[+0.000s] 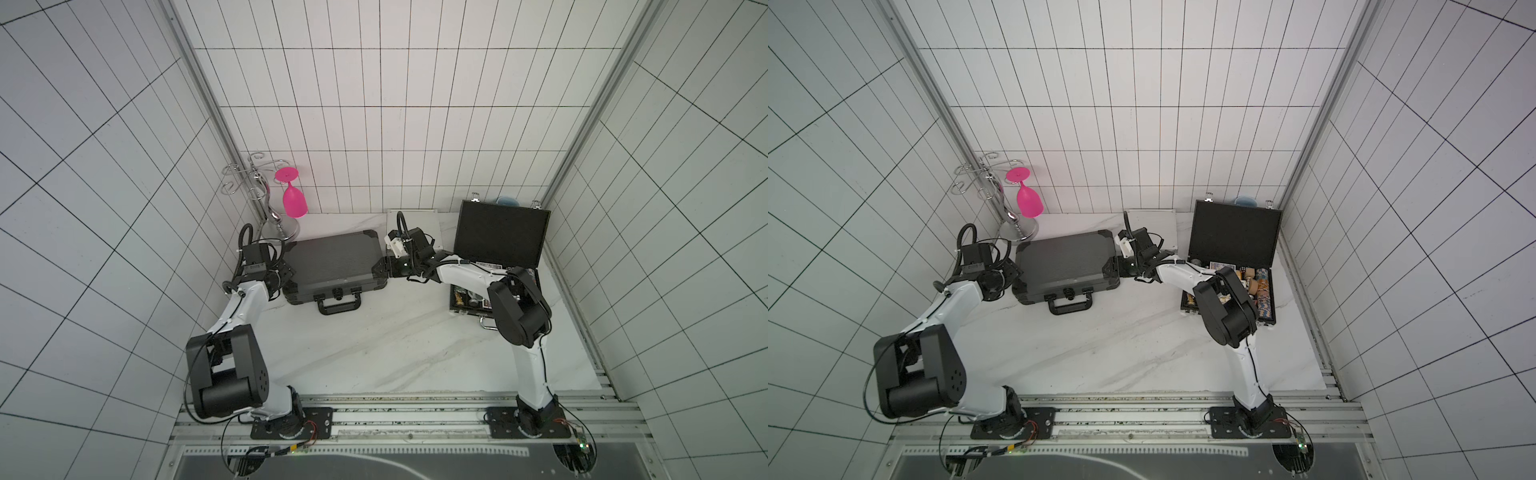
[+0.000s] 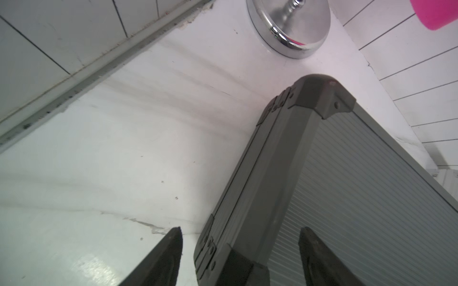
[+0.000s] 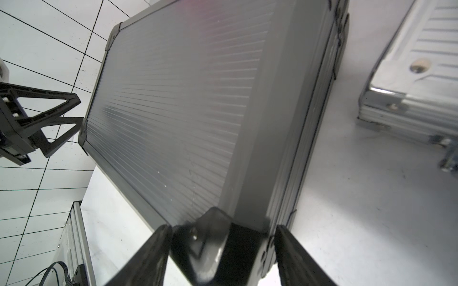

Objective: Close the poker set cases
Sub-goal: Move the poker set case to the center of the board.

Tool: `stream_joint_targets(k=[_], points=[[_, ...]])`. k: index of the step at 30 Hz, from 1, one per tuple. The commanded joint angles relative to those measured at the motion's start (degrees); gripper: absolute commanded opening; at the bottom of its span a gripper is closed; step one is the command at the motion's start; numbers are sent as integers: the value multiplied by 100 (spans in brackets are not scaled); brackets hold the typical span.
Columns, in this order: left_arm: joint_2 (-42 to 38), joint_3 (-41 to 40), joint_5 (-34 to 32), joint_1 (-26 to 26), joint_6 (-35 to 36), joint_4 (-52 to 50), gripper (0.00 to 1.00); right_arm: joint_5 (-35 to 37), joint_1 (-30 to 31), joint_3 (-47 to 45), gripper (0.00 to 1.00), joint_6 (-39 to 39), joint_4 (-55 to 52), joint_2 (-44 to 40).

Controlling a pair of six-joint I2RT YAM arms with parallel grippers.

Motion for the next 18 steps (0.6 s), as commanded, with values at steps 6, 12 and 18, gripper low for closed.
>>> stream_joint_targets(k=[6, 12, 18], points=[[434, 183, 247, 40, 224, 373, 66, -74, -1, 486, 67, -54, -351, 260], [929, 328, 435, 65, 521, 411, 47, -102, 7, 579, 66, 33, -350, 357], [1457, 493, 1185, 67, 548, 689, 37, 25, 7, 579, 65, 183, -246, 339]])
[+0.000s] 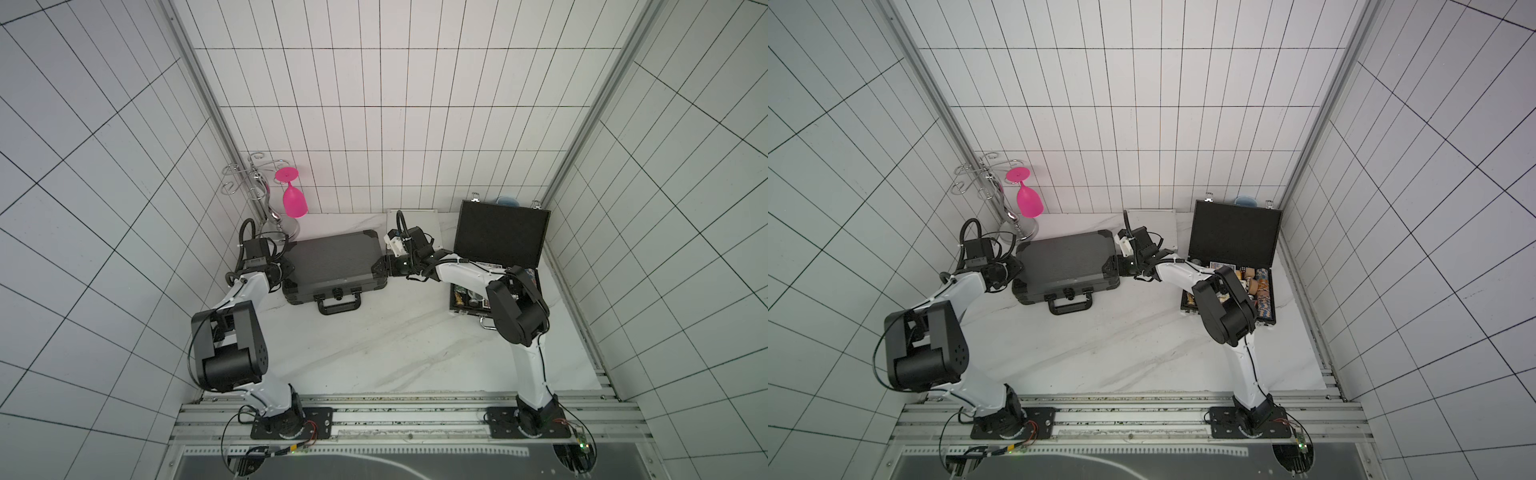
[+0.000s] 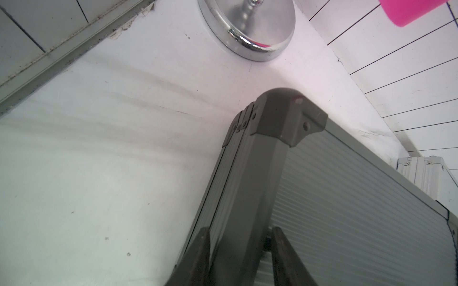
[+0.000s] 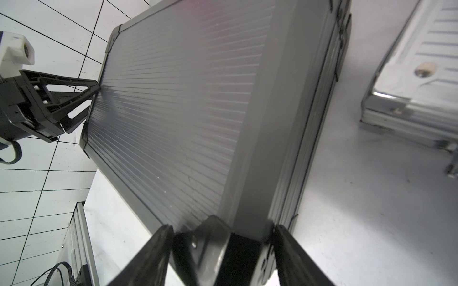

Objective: Close the poker set cases
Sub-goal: Move the poker set case to the center of the board.

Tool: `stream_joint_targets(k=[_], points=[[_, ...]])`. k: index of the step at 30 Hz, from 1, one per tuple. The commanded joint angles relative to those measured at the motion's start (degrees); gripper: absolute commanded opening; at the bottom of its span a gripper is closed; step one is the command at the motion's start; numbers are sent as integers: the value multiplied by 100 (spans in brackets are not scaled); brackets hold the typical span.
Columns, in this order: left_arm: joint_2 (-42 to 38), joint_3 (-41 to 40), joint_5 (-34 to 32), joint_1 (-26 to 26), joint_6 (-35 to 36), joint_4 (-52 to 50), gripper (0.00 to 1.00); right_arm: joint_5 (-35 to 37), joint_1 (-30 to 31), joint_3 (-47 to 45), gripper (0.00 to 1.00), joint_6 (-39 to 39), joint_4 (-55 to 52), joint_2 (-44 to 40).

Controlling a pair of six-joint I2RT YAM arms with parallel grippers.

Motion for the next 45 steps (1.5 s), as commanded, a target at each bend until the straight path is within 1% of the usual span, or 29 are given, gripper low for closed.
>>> stream_joint_targets(k=[1, 3, 8, 11, 19, 24, 28, 32, 37, 40, 43, 45], points=[[493, -24, 474, -45, 116, -16, 36, 100, 12, 406, 65, 145, -148, 229], [544, -39, 493, -50, 122, 95, 36, 124, 5, 361, 65, 225, -62, 237], [749, 71, 827, -104, -66, 395, 35, 130, -54, 491, 65, 463, 80, 383], [839, 202, 673, -242, -39, 365, 35, 78, -59, 673, 65, 540, 87, 522], [1207, 654, 796, -521, -1, 339, 34, 35, -118, 1115, 63, 574, -11, 794], [1425, 931, 1096, -665, 118, 311, 32, -76, -199, 1391, 60, 553, -120, 960], [1734, 1282, 1265, -857, 290, 68, 31, -105, -280, 1471, 59, 476, -155, 1010], [1838, 1446, 1073, -976, 224, 67, 32, -158, -363, 1779, 59, 406, -279, 1160], [1989, 1792, 1059, -1010, 187, -15, 35, -220, -361, 2537, 59, 330, -607, 1597], [2157, 2045, 1047, -1037, 197, -125, 36, -206, -362, 2939, 59, 334, -757, 1827], [2200, 2166, 911, -1027, 164, -195, 37, -305, -361, 3215, 59, 374, -819, 2007], [2063, 2156, 709, -987, 140, -285, 38, -323, -339, 3327, 59, 354, -889, 2066]])
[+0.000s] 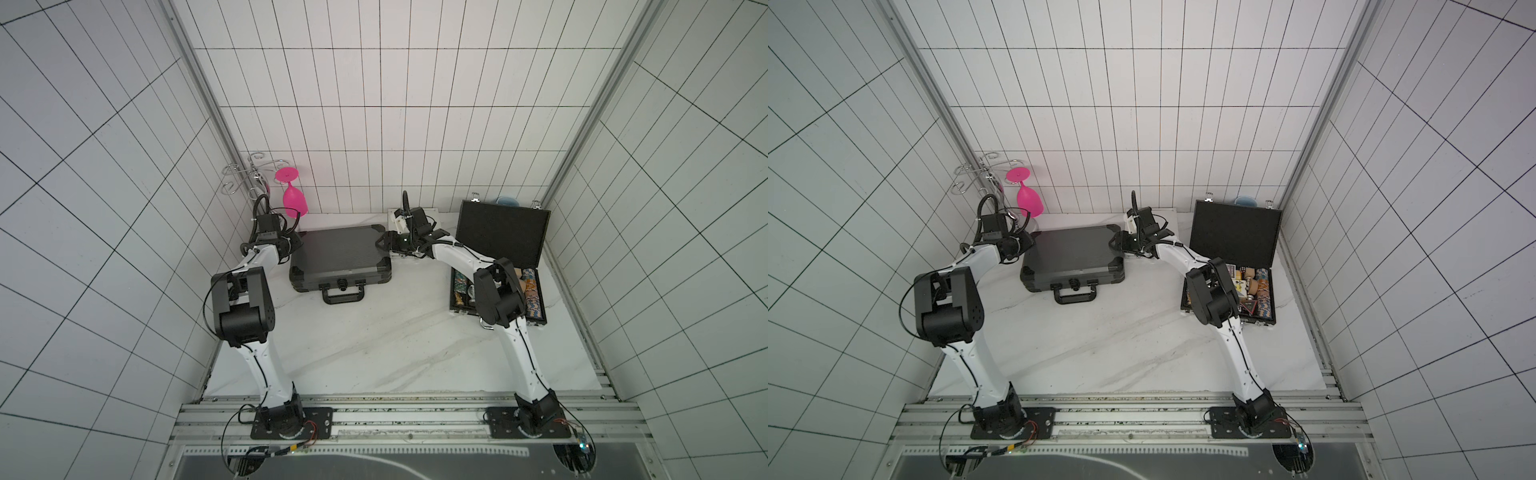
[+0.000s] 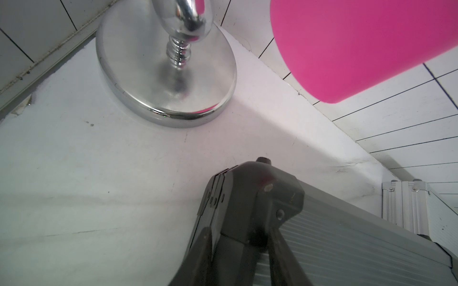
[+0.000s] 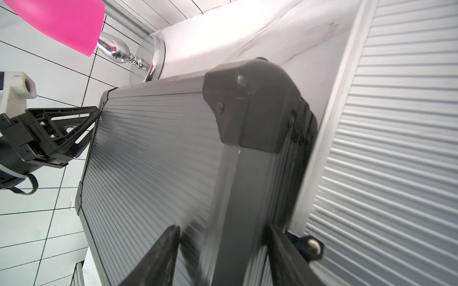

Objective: Close the poker set cases
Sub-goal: Move the poker set case to the center of the board.

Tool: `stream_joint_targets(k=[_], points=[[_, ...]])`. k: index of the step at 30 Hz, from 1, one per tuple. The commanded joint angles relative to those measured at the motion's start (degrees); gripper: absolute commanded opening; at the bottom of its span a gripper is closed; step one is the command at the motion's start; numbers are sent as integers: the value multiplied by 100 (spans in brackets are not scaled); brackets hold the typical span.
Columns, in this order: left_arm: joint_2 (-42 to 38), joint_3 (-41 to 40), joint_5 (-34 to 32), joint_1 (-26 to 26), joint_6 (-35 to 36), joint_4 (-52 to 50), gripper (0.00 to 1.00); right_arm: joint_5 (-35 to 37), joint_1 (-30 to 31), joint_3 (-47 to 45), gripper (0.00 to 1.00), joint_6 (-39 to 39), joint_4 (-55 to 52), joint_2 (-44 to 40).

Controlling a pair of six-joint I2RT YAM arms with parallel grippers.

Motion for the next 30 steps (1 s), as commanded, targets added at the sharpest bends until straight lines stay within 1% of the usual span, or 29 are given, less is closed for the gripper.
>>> stream_joint_targets(k=[1, 2, 4, 5, 8, 12, 13, 15, 17, 21, 24, 27, 30], points=[[46, -93, 601, -452, -133, -399, 38, -255, 258, 560, 59, -102, -84, 350], [-159, -204, 502, -403, -162, -359, 40, -189, 269, 521, 60, -152, -97, 294], [-609, -385, 244, -340, -145, -369, 49, -133, 276, 387, 61, -206, -94, 172], [-864, -453, 98, -336, -73, -440, 52, -123, 280, 332, 62, -230, -89, 101], [-1666, -599, -501, -427, 13, -714, 57, -99, 268, 172, 64, -260, -89, -113], [-2584, -658, -1205, -693, 90, -1333, 58, 24, 273, -390, 66, -187, 221, -746], [-2722, -686, -1187, -749, 74, -1503, 58, 74, 273, -508, 66, -169, 297, -905], [-2987, -826, -948, -909, -11, -1922, 58, 197, 265, -707, 66, -196, 315, -1243], [-3255, -1129, -704, -1138, -97, -2203, 59, 314, 246, -931, 67, -246, 308, -1547], [-3865, -2125, -710, -1970, -422, -2408, 60, 610, 170, -1599, 67, -433, 280, -2157], [-4055, -2760, -930, -2507, -732, -2213, 57, 712, 111, -2167, 67, -466, 355, -2511], [-3935, -3118, -1223, -2791, -1004, -1884, 56, 750, 115, -2668, 67, -438, 469, -2830], [-3704, -3302, -1478, -3018, -1103, -1353, 57, 812, 145, -3144, 67, -424, 642, -3129]])
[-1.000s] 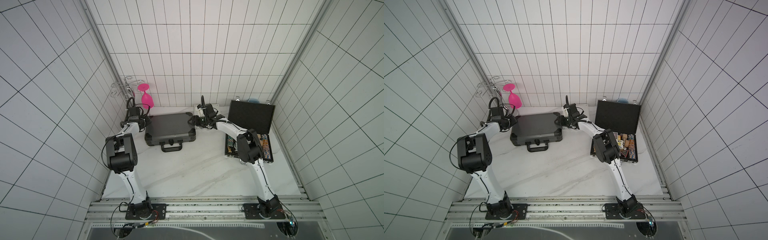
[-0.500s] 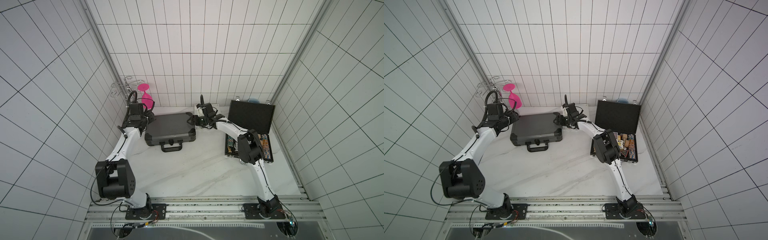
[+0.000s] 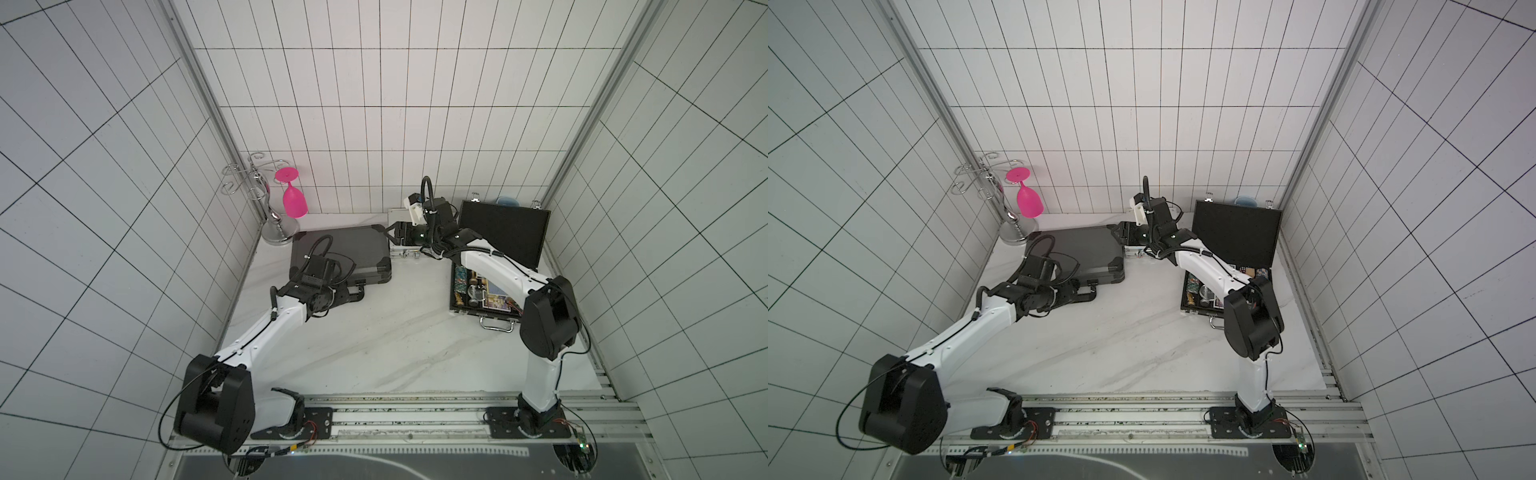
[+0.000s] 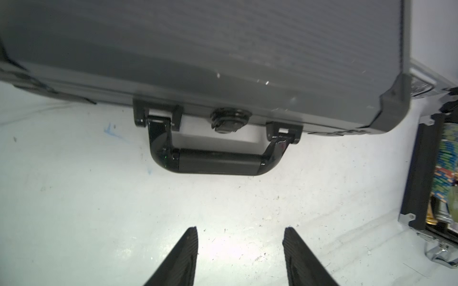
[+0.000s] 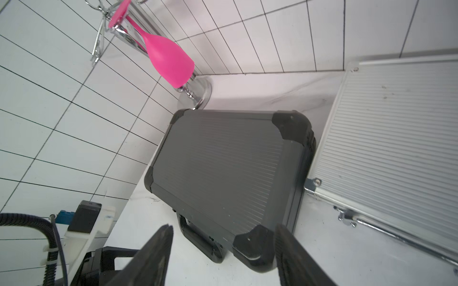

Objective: Close the poker set cases
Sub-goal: Move the poker set case to the center of the board.

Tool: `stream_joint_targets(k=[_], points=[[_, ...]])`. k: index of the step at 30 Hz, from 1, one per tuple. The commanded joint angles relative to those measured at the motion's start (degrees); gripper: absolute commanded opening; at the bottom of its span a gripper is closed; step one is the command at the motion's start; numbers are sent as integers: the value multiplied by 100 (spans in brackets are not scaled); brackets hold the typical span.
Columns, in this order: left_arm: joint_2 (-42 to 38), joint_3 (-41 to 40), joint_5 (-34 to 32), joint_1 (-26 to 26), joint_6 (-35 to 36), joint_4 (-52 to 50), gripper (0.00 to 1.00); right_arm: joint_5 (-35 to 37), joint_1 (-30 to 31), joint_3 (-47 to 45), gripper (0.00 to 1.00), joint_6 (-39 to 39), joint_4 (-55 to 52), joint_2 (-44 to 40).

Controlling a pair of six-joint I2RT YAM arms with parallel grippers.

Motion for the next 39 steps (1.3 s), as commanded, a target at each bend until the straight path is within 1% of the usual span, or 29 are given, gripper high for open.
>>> stream_joint_targets(k=[1, 3, 6, 7, 12, 15, 19, 25, 29, 35, 39], points=[[229, -95, -550, -194, -360, 783, 57, 192, -11, -699, 67, -69, 115, -227], [537, -99, -618, -201, -437, 1166, 59, 210, -10, -810, 67, -126, 109, -299], [948, 156, -1126, -193, -552, 1273, 59, 210, -14, -932, 67, -205, 82, -408], [1019, 195, -1207, -169, -561, 1355, 59, 218, -12, -965, 67, -226, 81, -448], [1339, 333, -1312, 40, -625, 1711, 59, 196, -23, -1098, 67, -292, 72, -603], [1383, 228, -1342, 49, -581, 2179, 60, 108, -20, -1097, 67, -308, 72, -648], [1605, 207, -1513, 73, -518, 2492, 60, 37, -21, -1088, 67, -305, 77, -678], [1991, 95, -1373, 407, -674, 3017, 60, -50, -19, -1012, 67, -373, -4, -635], [2133, 277, -1289, 626, -628, 3136, 60, 29, -20, -1118, 67, -474, -88, -699], [2288, 594, -1255, 741, -442, 3109, 60, 72, -20, -1394, 67, -501, -82, -772], [2626, 950, -993, 842, -224, 3032, 60, 62, -26, -1429, 67, -492, -77, -780]])
